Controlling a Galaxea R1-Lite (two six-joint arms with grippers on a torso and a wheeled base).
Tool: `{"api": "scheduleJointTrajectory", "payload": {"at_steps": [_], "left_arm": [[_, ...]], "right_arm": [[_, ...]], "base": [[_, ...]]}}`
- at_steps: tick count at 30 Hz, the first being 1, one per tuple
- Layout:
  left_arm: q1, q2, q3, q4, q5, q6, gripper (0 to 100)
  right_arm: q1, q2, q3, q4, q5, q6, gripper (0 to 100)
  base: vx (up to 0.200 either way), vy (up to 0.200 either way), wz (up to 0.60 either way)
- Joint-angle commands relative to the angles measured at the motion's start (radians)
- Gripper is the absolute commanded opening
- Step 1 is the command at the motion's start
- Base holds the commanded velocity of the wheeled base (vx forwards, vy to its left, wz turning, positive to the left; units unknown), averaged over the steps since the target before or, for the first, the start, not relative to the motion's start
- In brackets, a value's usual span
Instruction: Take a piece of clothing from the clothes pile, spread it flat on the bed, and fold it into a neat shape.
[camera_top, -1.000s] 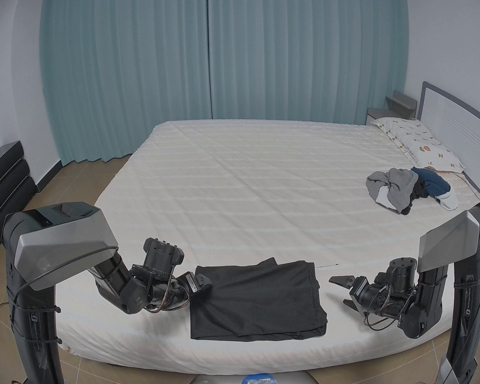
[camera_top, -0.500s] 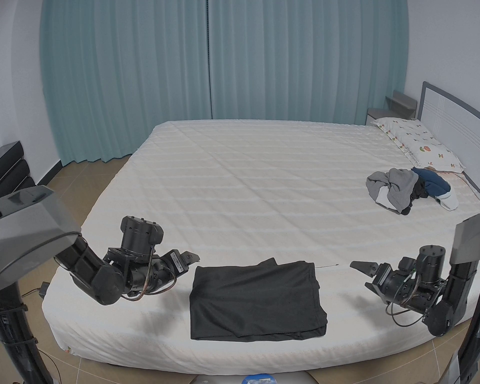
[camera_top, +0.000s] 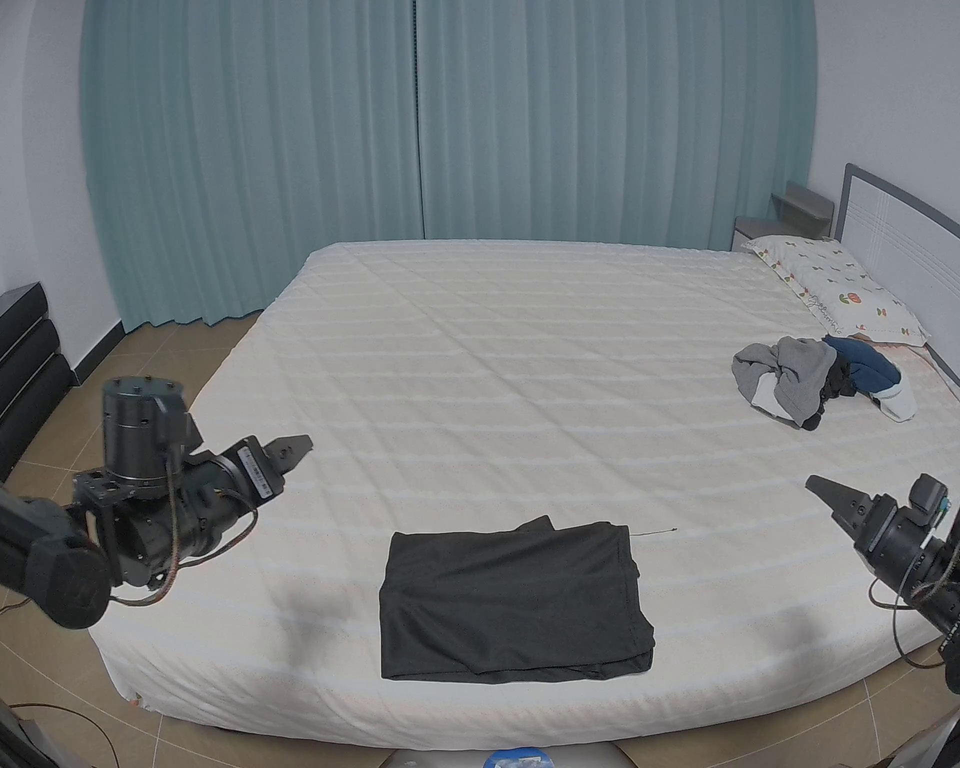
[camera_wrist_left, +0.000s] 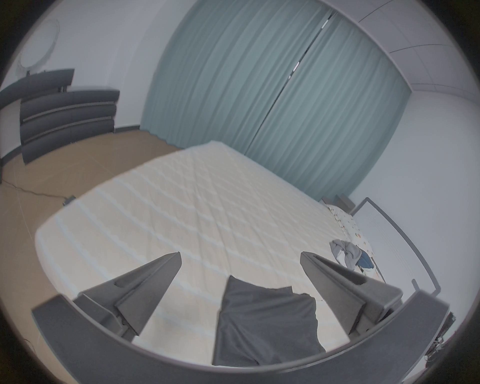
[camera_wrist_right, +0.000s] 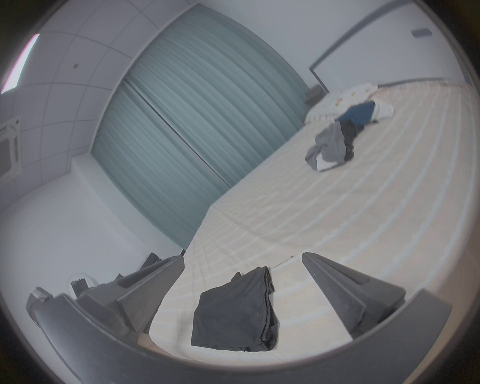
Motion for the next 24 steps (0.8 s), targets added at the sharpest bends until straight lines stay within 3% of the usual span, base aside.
{"api": "scheduleJointTrajectory", "payload": {"at_steps": [1,2,4,6,10,15,18,20,24], "left_arm": [[-0.005,-0.409,0.164,0.029,0.177,0.12,100],[-0.005,-0.409,0.164,0.029,0.177,0.12,100],[-0.008,-0.53,0.199,0.104,0.245,0.157,100],[-0.008,-0.571,0.204,0.13,0.249,0.161,100],[-0.007,-0.826,0.195,0.396,0.257,0.169,100],[0.035,-1.042,0.195,0.597,0.263,0.227,100],[0.082,-1.104,0.196,0.633,0.264,0.253,100],[0.202,-1.21,0.205,0.676,0.257,0.353,100],[0.295,-1.343,0.234,0.699,0.254,0.467,100]], "right_arm": [[-0.046,-0.536,0.015,0.32,0.006,-0.185,100],[-0.046,-0.536,0.015,0.32,0.006,-0.185,100],[-0.038,-0.716,0.014,0.494,0.009,-0.25,100],[-0.033,-0.771,0.011,0.55,0.009,-0.265,100],[-0.015,-1.058,-0.043,0.952,0.007,-0.428,100],[0.049,-1.302,-0.156,1.326,0.004,-0.526,100],[0.063,-1.346,-0.193,1.418,0.003,-0.53,100],[0.056,-1.369,-0.21,1.475,-0.007,-0.54,100],[-0.003,-1.398,-0.209,1.487,-0.008,-0.549,100]], "base": [[0.0,0.0,0.0],[0.0,0.0,0.0],[0.0,0.0,0.0],[0.0,0.0,0.0],[0.0,0.0,0.0],[0.0,0.0,0.0],[0.0,0.0,0.0],[0.0,0.0,0.0],[0.0,0.0,0.0]]}}
